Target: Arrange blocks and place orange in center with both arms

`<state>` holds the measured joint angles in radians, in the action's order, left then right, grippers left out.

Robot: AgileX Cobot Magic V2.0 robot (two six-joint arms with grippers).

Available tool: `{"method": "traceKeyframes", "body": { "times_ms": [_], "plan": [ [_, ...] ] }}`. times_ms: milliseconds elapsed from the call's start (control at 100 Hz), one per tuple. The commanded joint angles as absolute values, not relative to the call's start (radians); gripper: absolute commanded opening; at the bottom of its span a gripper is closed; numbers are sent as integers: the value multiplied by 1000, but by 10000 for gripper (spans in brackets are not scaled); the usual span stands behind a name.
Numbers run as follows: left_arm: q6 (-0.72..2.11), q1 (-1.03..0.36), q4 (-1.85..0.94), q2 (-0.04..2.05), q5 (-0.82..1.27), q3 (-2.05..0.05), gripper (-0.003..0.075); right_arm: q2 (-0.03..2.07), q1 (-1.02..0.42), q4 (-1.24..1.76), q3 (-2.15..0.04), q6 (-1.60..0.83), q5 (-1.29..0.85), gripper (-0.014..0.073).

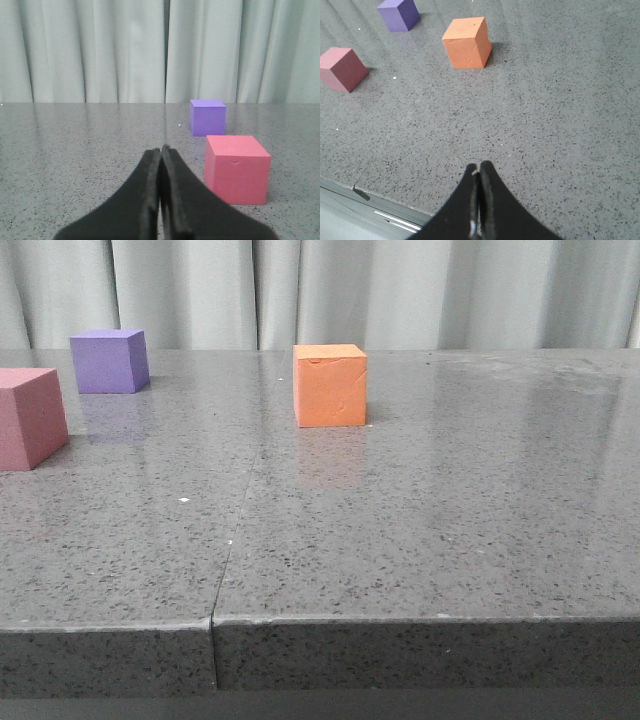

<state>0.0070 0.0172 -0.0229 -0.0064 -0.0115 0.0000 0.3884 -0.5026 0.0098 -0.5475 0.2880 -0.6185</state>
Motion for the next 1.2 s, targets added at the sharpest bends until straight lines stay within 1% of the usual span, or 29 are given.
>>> {"method": "traceKeyframes", "body": {
  "times_ms": [0,120,350,520,730,1190],
  "plan": [
    [0,9,-42,-32,-92,30,-20,347,-497,-7,-550,280,-542,-68],
    [0,9,-125,-32,-78,11,-20,298,-497,-15,-524,280,-541,-68],
    [0,9,-116,-7,-34,-88,-20,287,-497,-15,-518,280,-543,-68],
    [0,9,-65,65,17,-192,-20,287,-497,-15,-518,280,-542,-68],
    [0,9,-24,241,147,-366,-20,287,-497,-15,-518,280,-541,-68],
    [0,9,-24,721,455,-769,-20,287,-497,-15,-518,280,-541,-68]
  ]
}}
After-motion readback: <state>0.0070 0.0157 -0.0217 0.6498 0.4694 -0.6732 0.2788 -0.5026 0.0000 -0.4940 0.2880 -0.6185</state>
